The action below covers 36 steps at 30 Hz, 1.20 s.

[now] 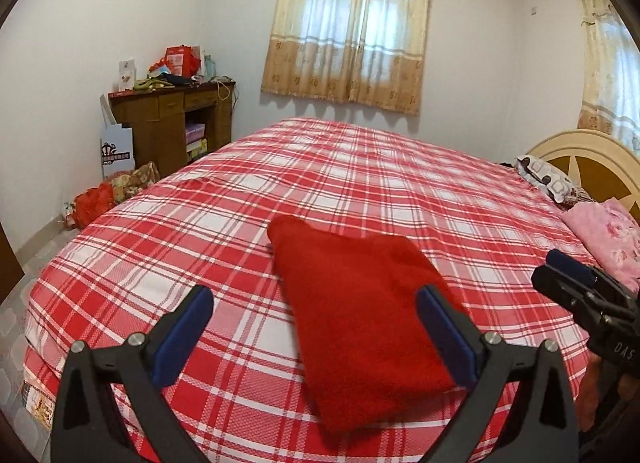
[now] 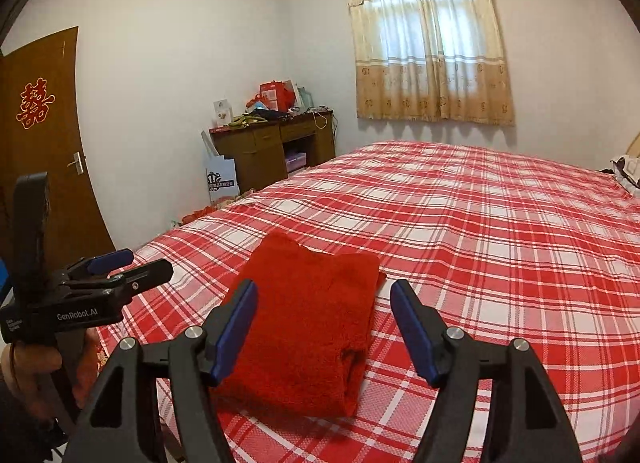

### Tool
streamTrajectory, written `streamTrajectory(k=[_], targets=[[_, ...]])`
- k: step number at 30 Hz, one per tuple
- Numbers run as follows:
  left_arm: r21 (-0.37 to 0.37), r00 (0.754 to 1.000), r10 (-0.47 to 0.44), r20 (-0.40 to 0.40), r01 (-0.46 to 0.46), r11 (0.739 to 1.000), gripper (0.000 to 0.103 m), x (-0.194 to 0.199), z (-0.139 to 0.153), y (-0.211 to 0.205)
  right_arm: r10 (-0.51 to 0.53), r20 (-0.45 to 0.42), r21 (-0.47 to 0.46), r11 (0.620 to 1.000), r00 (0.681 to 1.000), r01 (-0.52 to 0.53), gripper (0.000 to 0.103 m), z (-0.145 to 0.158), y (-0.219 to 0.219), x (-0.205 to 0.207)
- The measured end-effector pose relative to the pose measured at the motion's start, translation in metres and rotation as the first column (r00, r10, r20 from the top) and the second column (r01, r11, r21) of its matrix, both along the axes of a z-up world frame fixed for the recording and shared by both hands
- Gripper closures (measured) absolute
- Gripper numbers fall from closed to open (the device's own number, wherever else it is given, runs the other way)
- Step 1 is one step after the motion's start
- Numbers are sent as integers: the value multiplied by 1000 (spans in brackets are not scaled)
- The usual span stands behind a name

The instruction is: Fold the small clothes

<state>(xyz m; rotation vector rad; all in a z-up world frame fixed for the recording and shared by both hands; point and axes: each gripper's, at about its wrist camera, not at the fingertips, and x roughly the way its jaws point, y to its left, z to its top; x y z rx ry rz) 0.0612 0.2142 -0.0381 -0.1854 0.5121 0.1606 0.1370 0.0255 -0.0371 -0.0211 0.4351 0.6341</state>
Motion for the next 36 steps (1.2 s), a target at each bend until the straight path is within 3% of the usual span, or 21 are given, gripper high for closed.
streamTrajectory(k=[36], targets=[[-1, 1000, -6, 4, 6, 1000, 0, -3, -2, -7, 5, -9, 15, 1000, 1000, -5, 33, 0, -1, -11]])
